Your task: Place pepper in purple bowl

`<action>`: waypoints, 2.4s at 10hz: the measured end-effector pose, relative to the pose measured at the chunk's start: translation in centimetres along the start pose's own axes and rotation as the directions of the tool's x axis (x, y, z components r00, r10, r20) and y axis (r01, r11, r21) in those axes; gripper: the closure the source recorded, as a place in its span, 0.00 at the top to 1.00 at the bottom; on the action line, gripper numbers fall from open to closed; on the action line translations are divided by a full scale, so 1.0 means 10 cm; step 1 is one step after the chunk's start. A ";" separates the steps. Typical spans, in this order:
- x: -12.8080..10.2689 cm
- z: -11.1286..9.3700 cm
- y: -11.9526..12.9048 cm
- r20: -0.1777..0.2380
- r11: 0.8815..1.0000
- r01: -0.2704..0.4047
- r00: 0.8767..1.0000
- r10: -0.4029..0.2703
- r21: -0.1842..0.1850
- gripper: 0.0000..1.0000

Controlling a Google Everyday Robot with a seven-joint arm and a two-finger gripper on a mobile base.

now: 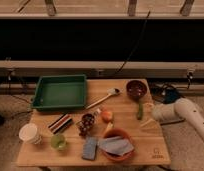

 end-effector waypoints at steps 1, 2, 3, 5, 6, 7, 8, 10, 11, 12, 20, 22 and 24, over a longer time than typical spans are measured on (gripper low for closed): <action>0.03 -0.07 0.00 0.005 1.000 -0.012 1.000 0.012 0.003 0.80; 0.03 -0.07 0.00 0.008 1.000 -0.027 1.000 0.027 -0.004 0.80; 0.03 -0.05 0.01 0.013 0.998 -0.064 0.998 0.065 -0.026 0.80; 0.03 0.03 -0.02 0.027 0.990 -0.120 0.992 0.122 -0.073 0.80; 0.02 0.06 -0.05 0.034 0.983 -0.159 0.986 0.162 -0.091 0.80; 0.00 0.10 -0.08 0.036 0.972 -0.208 0.976 0.213 -0.112 0.80; -0.02 0.11 -0.10 0.038 0.961 -0.248 0.966 0.254 -0.119 0.80; -0.04 0.14 -0.13 0.028 0.934 -0.336 0.939 0.342 -0.118 0.80; -0.05 0.14 -0.12 0.022 0.923 -0.368 0.928 0.373 -0.111 0.80; -0.05 0.15 -0.10 0.019 0.915 -0.388 0.920 0.392 -0.109 0.80; -0.23 0.11 0.02 -0.037 0.867 -0.498 0.867 0.498 0.011 0.80; -0.26 0.13 0.02 -0.069 0.868 -0.494 0.866 0.496 0.051 0.80; -0.26 0.14 0.02 -0.074 0.868 -0.493 0.865 0.496 0.057 0.80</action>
